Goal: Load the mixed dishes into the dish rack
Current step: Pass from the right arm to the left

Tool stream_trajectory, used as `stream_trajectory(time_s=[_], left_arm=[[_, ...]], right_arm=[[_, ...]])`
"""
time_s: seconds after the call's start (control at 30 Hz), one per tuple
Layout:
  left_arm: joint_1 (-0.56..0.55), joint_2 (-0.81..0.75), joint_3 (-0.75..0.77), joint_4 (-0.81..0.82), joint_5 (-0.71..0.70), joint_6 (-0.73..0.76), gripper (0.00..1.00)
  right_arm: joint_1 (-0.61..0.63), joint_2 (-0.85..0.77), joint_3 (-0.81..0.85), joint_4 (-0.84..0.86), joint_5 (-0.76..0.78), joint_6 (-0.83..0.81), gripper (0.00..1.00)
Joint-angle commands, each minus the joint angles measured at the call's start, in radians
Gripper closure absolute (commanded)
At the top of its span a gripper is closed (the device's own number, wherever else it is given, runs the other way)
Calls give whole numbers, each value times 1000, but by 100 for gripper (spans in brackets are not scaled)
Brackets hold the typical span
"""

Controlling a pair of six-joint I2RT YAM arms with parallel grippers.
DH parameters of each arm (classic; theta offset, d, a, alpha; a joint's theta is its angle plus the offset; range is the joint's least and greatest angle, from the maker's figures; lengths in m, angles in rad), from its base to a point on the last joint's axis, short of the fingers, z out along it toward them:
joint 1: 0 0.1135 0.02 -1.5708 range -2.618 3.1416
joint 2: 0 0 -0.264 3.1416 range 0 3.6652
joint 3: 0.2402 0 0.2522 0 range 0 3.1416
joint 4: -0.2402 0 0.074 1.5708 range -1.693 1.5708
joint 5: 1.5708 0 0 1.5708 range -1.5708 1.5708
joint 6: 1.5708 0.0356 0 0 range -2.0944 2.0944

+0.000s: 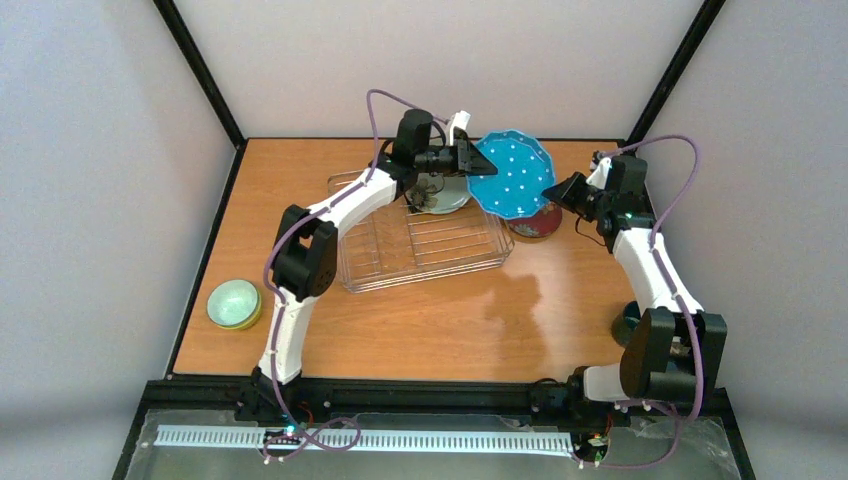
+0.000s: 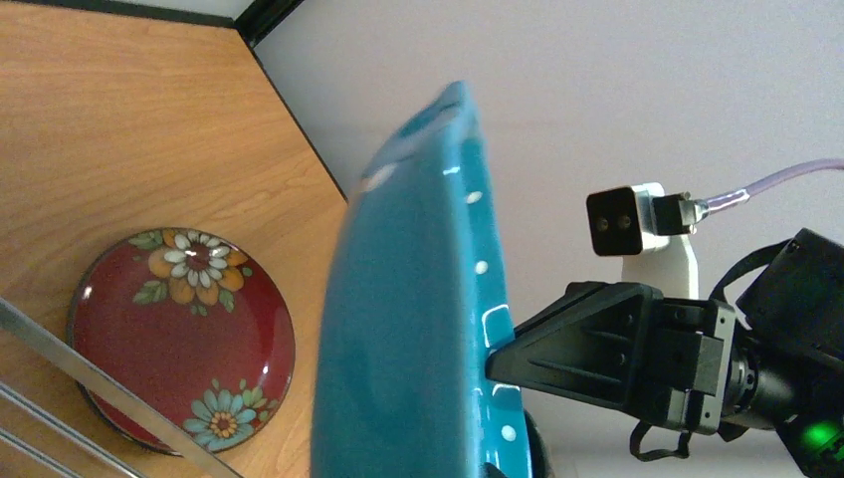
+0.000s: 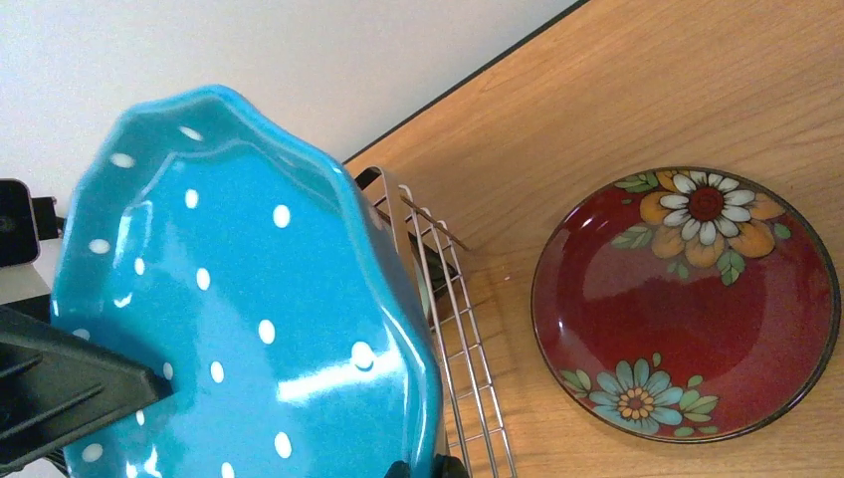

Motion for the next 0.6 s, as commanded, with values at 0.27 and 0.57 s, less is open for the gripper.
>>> stream_trajectory(time_s=[0.27,0.57], left_arm=[[-40,-32,25,34,15,16,100],[-41,-117,10,-86,-130,160,100]], right_arm=[[53,-36,22,80,-81,10,98],[55,-40,35,72,-65,0,63]])
